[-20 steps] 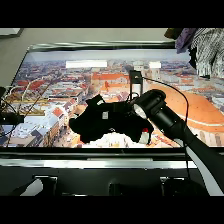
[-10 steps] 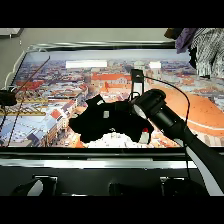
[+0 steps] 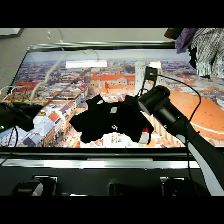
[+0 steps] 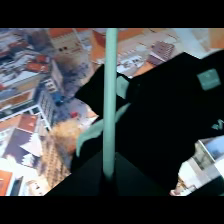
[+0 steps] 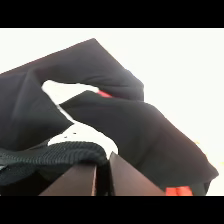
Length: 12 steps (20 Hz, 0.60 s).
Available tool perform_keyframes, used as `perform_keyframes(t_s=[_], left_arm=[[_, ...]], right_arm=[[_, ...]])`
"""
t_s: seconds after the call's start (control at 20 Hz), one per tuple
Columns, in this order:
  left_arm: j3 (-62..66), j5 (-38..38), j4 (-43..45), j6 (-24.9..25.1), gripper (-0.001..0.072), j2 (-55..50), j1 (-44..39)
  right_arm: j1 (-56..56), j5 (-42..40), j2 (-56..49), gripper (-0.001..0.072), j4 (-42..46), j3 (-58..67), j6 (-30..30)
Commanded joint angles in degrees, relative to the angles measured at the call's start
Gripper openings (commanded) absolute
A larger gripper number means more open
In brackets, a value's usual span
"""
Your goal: Fold the clothes and pants, and hang the long-sleeved shirts on hangers.
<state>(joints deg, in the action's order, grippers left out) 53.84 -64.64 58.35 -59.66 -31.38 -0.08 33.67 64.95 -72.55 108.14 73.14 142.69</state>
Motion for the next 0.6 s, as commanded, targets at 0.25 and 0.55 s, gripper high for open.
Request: perform_keyframes(t_s=[0.25, 0.55], left_arm=[[-3.8, -14.1, -1.2, 1.4, 0.0033, 6.2, -8.2], [-7.8, -16.6, -2.1, 2.9, 0.0033, 7.8, -8.2]], right_arm=[[-3.9, 5.6, -0.8, 0.0045, -4.3, 0.0, -0.8], [-3.9, 6.5, -1.4, 0.0045, -2.3, 0.0, 0.5]])
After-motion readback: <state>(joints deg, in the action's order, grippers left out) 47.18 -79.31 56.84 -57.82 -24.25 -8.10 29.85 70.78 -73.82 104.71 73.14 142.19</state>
